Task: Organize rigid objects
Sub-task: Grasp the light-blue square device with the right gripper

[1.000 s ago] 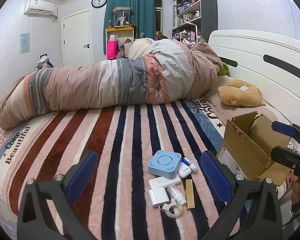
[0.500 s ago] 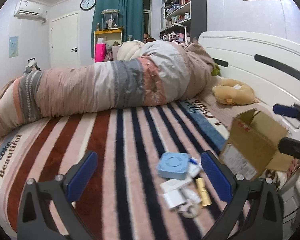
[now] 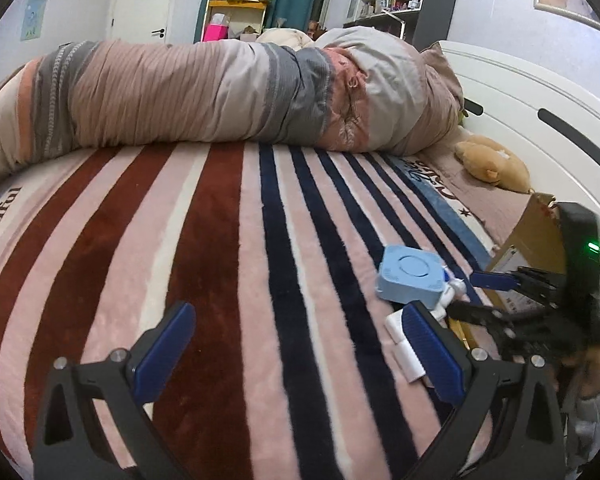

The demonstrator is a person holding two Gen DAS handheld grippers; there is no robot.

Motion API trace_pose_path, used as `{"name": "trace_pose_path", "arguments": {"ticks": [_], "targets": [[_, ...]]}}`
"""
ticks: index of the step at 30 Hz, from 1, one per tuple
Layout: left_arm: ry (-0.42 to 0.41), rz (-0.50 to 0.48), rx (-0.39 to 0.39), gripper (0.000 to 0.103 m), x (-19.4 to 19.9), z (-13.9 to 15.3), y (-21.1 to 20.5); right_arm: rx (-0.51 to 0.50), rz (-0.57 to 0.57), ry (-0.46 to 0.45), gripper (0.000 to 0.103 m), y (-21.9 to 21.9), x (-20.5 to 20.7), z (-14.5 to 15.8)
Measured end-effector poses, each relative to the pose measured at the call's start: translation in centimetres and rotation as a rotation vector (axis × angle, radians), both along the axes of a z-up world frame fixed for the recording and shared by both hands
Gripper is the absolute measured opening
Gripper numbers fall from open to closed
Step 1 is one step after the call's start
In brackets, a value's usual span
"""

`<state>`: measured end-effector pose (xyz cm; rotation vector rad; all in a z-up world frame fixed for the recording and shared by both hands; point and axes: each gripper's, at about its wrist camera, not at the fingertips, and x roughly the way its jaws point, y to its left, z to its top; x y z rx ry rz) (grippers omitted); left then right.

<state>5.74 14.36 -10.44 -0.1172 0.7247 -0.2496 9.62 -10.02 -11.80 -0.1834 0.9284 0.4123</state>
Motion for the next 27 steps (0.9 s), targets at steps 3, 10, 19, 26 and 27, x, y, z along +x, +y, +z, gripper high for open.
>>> {"name": "trace_pose_path", "arguments": {"ticks": [3, 10, 19, 26, 27], "targets": [[-0.017, -0.008, 0.000, 0.102, 0.6, -0.5, -0.3, 0.020, -0.024, 0.059, 0.071, -0.7, 2.4, -1.6], [-0.052, 0.019, 0.021, 0.102, 0.6, -0.3, -0.3, 0.041, -0.005, 0.061, 0.087, 0.9, 6.7, -2.5], [-0.052, 0.040, 0.045, 0.102, 0.7, -0.2, 0.1, -0.076, -0.041, 0.117, 0.093, 4.8, 9.5, -4.7], [-0.028, 0.024, 0.036, 0.102, 1.1, -0.3, 1.0, -0.053, -0.116, 0.136, 0.093, 3.6, 8.2, -5.3], [-0.024, 0.011, 0.022, 0.102, 1.1, -0.3, 1.1, -0.070, -0.106, 0.132, 0.092, 3.9, 8.3, -5.4]]}}
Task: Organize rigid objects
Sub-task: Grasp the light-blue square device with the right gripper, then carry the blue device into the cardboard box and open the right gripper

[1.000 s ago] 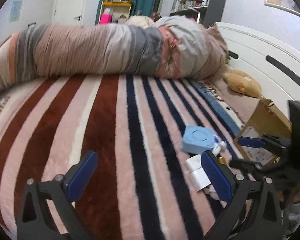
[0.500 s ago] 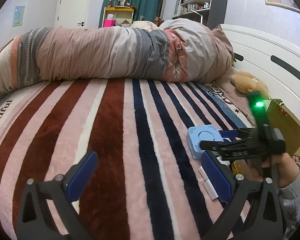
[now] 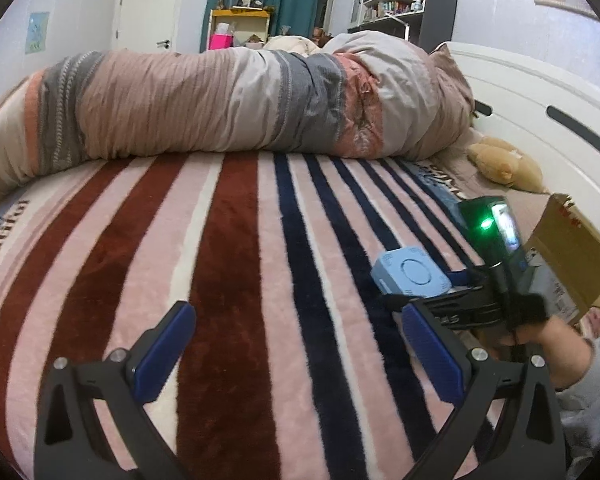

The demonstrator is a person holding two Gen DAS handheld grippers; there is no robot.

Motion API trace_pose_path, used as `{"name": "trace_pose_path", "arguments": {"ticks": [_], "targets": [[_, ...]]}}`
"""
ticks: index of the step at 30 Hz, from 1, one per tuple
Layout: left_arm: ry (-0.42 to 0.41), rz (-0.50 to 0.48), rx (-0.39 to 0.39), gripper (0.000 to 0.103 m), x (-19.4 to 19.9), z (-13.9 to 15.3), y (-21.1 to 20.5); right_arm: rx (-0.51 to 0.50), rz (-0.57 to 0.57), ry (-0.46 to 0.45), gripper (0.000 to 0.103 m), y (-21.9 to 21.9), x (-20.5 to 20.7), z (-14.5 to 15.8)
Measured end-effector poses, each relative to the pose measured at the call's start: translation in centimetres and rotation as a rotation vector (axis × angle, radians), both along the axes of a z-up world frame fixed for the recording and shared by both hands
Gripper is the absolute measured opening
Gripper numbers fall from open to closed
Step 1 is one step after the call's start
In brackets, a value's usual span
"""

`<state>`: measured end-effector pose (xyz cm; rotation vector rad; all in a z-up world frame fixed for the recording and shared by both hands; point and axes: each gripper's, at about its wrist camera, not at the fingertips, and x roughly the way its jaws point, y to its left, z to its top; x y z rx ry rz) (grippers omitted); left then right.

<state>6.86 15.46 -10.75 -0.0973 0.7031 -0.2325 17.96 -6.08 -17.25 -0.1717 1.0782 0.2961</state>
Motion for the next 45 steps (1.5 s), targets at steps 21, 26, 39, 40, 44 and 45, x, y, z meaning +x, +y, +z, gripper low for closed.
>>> {"name": "trace_pose_path", "arguments": {"ticks": [21, 26, 39, 40, 44, 45], "targets": [[-0.083, -0.457, -0.210, 0.069, -1.1, 11.3, -11.9, 0.270, 0.371, -0.309, 0.079, -2.9, -13.9, 18.1], [-0.098, -0.574, -0.225, 0.049, -2.0, 13.8, -17.9, 0.274, 0.320, -0.347, 0.079, -8.3, -15.5, 20.8], [0.116, -0.777, 0.014, 0.047, 1.1, 13.4, -36.5, 0.233, 0.098, -0.140, 0.079, -23.3, -13.0, 20.0], [0.119, -0.767, 0.034, 0.051, 1.7, 13.1, -36.7, 0.200, 0.081, -0.117, 0.080, -23.5, -12.4, 19.4], [0.074, -0.703, 0.006, 0.085, 2.0, 13.7, -34.3, 0.074, 0.026, -0.100, 0.096, -23.9, -12.0, 17.8], [0.054, -0.697, -0.012, 0.085, 1.8, 14.2, -33.1, 0.052, 0.020, -0.118, 0.096, -23.8, -12.2, 17.8]]}}
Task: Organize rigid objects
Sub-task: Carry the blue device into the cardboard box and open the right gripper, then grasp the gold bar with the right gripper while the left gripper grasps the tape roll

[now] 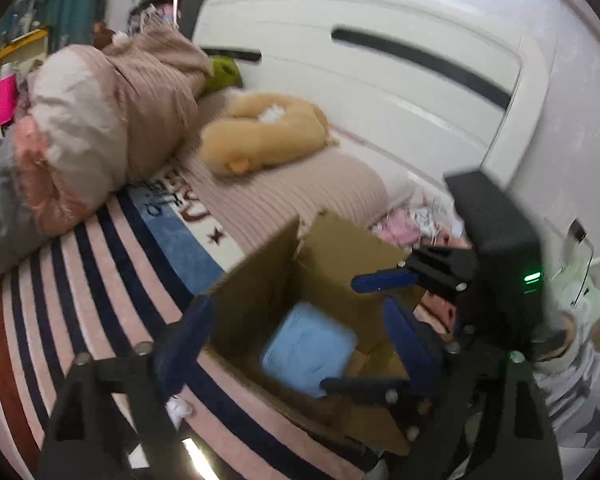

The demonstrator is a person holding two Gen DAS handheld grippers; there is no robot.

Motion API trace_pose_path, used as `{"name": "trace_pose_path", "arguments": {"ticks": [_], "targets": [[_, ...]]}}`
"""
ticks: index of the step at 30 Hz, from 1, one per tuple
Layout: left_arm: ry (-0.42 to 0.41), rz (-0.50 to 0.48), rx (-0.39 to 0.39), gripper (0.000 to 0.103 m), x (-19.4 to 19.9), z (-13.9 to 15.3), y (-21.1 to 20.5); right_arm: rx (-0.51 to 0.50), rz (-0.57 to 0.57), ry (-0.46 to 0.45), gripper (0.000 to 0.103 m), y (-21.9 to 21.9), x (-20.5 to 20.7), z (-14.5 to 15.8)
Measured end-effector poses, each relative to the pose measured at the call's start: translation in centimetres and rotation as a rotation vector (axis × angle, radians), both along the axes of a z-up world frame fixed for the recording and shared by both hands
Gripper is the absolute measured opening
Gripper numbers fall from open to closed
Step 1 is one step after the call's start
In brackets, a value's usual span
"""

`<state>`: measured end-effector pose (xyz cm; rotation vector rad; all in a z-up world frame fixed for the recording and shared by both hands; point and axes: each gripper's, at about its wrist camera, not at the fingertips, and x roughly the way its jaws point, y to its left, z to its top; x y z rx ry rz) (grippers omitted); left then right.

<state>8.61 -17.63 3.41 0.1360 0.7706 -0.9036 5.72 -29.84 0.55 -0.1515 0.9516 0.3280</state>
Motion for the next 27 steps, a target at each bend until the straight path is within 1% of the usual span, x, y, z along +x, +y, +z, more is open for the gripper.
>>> {"name": "trace_pose_path", "arguments": {"ticks": [2, 4, 5, 6, 8, 9, 11, 13, 15, 16, 17, 18, 20, 22, 24, 25, 27], "targets": [[-0.033, 0.042, -0.018, 0.085, -0.5, 0.9, 2.5, -0.021, 0.005, -0.033, 0.096, 0.1, -0.5, 0.2], [-0.077, 0.103, -0.006, 0.085, -0.9, 1.5, 5.1, -0.048, 0.012, -0.083, 0.096, 0.8, -1.0, 0.9], [-0.101, 0.137, -0.001, 0.085, -1.3, 1.7, 6.6, -0.058, 0.022, -0.123, 0.096, 1.4, -1.4, 1.4], [-0.123, 0.183, 0.003, 0.085, -1.7, 1.8, 8.6, -0.075, 0.036, -0.193, 0.096, 2.4, -2.2, 2.3], [-0.142, 0.249, 0.004, 0.086, -2.1, 1.5, 11.6, -0.116, 0.067, -0.318, 0.096, 4.6, -4.0, 3.5], [-0.151, 0.292, 0.006, 0.086, -2.5, 1.0, 13.5, -0.111, 0.105, -0.363, 0.096, 6.0, -4.7, 4.0], [-0.160, 0.345, 0.015, 0.086, -2.8, -0.4, 16.0, -0.043, 0.177, -0.391, 0.096, 8.0, -6.2, 4.4], [-0.158, 0.397, 0.033, 0.086, -3.1, -2.4, 18.5, 0.024, 0.240, -0.370, 0.096, 10.6, -6.7, 4.2], [-0.133, 0.429, 0.041, 0.086, -3.3, -5.1, 21.0, 0.030, 0.279, -0.361, 0.095, 13.1, -7.2, 3.3], [-0.120, 0.437, 0.041, 0.086, -3.4, -6.3, 21.8, 0.018, 0.296, -0.357, 0.092, 14.4, -7.5, 2.4], [-0.107, 0.446, 0.046, 0.086, -3.5, -7.6, 22.8, 0.002, 0.318, -0.352, 0.083, 15.5, -7.8, 1.5], [-0.096, 0.452, 0.054, 0.086, -3.5, -8.7, 23.2, -0.014, 0.348, -0.344, 0.079, 16.7, -8.2, 0.4], [-0.062, 0.469, 0.064, 0.086, -3.7, -11.2, 24.6, -0.038, 0.366, -0.284, 0.062, 18.2, -8.3, -2.5], [-0.026, 0.476, 0.044, 0.086, -3.9, -12.9, 25.4, -0.002, 0.330, -0.167, 0.053, 18.3, -7.3, -5.9], [0.003, 0.473, 0.019, 0.086, -4.4, -14.4, 25.7, 0.033, 0.246, -0.063, 0.050, 17.6, -6.4, -9.1], [0.009, 0.466, 0.015, 0.086, -4.7, -14.9, 25.6, 0.027, 0.186, -0.028, 0.049, 16.8, -5.6, -10.9], [0.023, 0.450, 0.009, 0.086, -5.3, -15.9, 25.2, 0.021, 0.103, 0.001, 0.048, 15.7, -4.8, -13.1]]}}
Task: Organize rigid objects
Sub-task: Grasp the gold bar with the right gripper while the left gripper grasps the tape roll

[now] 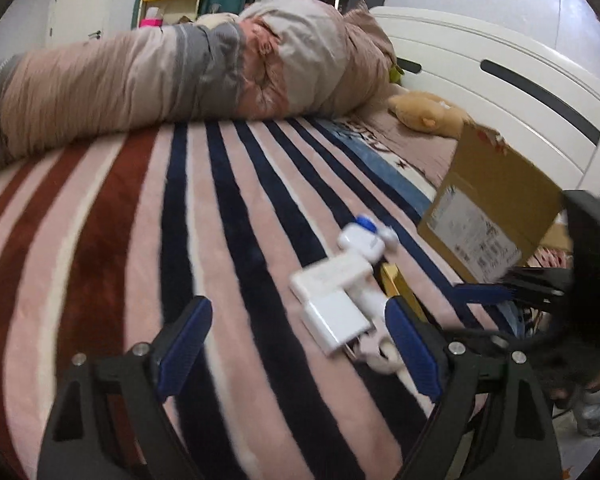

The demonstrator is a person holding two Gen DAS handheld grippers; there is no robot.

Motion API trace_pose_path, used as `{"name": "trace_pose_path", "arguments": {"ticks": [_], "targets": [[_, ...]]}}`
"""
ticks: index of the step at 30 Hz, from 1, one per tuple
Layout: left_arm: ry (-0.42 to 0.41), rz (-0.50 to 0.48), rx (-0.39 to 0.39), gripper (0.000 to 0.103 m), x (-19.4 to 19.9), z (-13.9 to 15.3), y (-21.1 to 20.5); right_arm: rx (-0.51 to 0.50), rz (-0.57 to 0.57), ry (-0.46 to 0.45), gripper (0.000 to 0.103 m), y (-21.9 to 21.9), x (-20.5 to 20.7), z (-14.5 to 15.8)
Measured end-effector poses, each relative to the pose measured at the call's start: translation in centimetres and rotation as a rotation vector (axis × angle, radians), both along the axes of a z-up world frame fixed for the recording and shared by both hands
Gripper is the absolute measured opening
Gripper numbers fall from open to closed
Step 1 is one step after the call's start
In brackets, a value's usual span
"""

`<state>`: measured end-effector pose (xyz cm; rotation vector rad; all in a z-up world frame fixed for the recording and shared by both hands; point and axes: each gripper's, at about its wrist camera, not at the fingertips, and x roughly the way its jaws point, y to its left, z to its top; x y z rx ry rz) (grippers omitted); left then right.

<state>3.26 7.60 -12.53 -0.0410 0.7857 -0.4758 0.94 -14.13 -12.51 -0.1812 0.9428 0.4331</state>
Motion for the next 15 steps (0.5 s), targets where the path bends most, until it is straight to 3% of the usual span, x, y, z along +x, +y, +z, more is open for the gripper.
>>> {"name": "trace_pose_path", "arguments": {"ticks": [4, 9, 11, 15], "targets": [[0.042, -0.041, -0.033, 0.086, -0.9, -1.6, -1.6, 0.071, -0.086, 0.042, 0.047, -1.5, 1.6, -2.4], [0.070, -0.106, -0.042, 0.086, -1.7, -2.3, -3.2, 0.019, -0.101, 0.064, 0.041, -1.7, 2.4, -3.3], [0.082, -0.131, -0.056, 0.084, -2.0, -2.5, -3.6, -0.009, -0.129, 0.055, 0.033, -2.1, 2.5, -2.9], [0.100, -0.177, -0.050, 0.078, -2.7, -3.1, -5.2, -0.016, -0.116, 0.073, 0.033, -1.8, 3.2, -2.8]]}}
